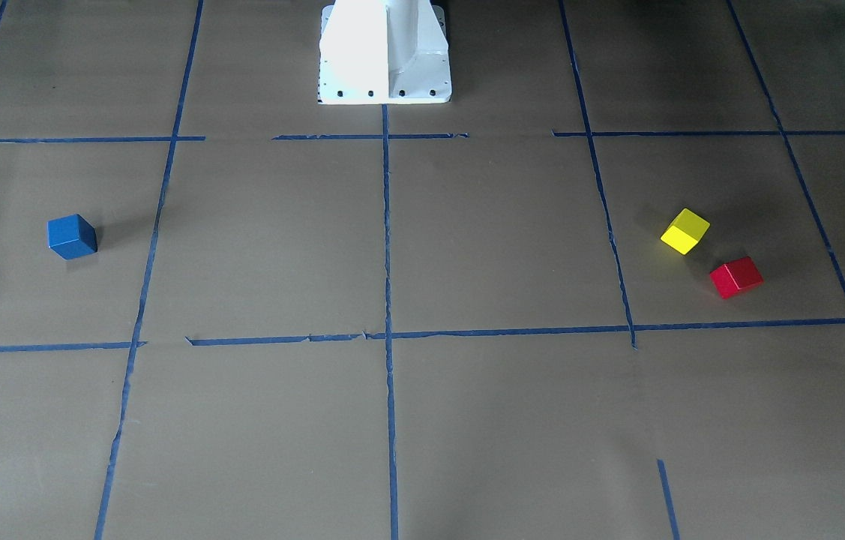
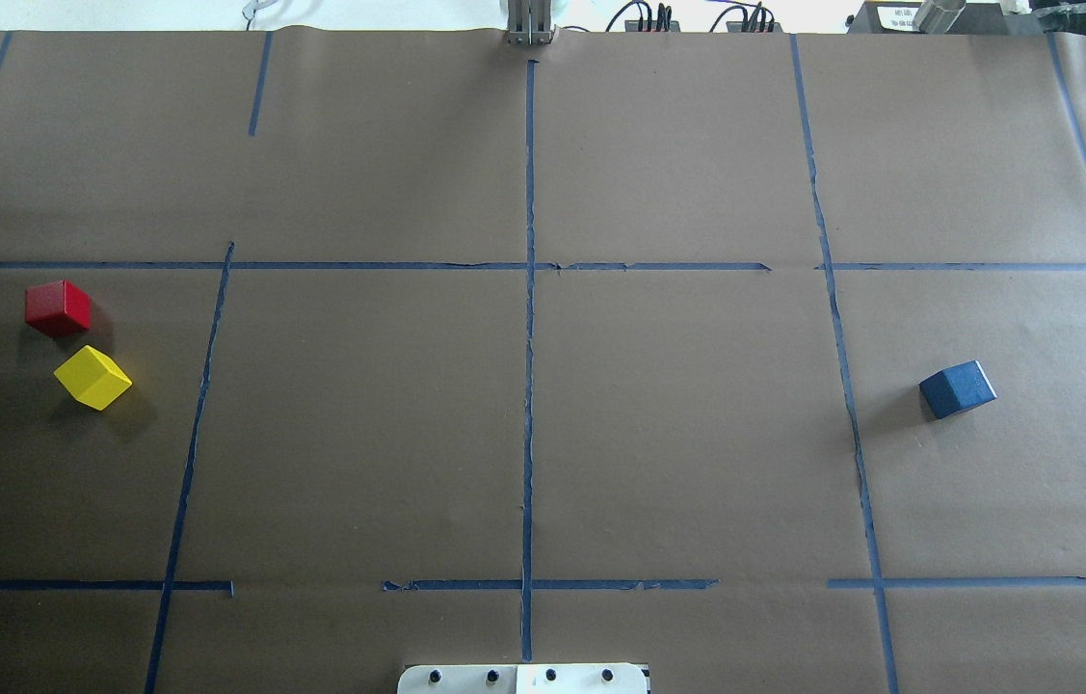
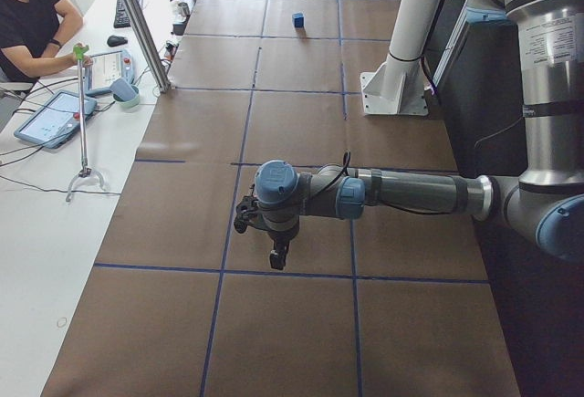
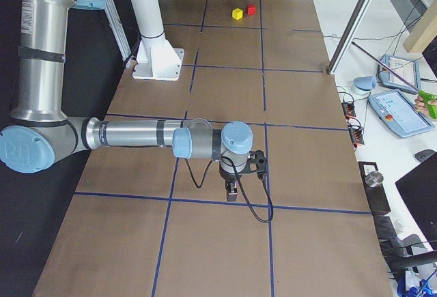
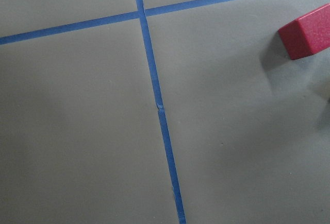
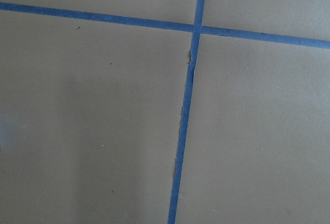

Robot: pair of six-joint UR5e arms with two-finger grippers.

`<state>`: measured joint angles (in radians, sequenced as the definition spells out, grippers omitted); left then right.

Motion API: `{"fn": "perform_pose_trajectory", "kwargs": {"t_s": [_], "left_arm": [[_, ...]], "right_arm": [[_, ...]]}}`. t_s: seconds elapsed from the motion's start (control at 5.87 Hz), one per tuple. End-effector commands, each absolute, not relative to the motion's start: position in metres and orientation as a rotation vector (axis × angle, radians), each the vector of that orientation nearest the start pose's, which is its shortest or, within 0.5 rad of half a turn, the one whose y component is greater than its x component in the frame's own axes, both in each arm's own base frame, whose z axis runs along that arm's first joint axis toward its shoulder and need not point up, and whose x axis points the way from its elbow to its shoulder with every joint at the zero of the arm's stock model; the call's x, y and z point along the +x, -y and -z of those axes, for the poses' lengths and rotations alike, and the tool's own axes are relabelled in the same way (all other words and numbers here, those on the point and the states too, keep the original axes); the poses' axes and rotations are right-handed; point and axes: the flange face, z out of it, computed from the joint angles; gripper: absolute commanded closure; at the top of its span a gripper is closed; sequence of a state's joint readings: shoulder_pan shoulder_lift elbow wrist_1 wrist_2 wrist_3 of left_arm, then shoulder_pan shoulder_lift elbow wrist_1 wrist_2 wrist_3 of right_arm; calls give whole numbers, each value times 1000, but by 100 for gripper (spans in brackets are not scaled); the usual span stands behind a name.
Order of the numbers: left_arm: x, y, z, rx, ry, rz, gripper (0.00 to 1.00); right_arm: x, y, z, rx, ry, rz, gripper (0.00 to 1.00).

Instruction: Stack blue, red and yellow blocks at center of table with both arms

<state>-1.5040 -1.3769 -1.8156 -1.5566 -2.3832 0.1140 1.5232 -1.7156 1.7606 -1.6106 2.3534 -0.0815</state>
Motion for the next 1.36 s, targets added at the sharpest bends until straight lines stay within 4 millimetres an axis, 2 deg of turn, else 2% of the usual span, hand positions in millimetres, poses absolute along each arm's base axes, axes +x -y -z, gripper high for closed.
{"fn": "perform_pose_trajectory", "kwargs": {"t_s": [0.0,0.85,1.19], "left_arm": [[-33,415,-622,52,-813,-182,0],[-34,415,-624,55,-813,-181,0],[-30,411,-624,45,-877,-174,0]], "right_arm": [[42,432,-637,16,786,126,0],[42,432,-633,25,793,131,0],[31,440,-621,67,828,171,0]]}}
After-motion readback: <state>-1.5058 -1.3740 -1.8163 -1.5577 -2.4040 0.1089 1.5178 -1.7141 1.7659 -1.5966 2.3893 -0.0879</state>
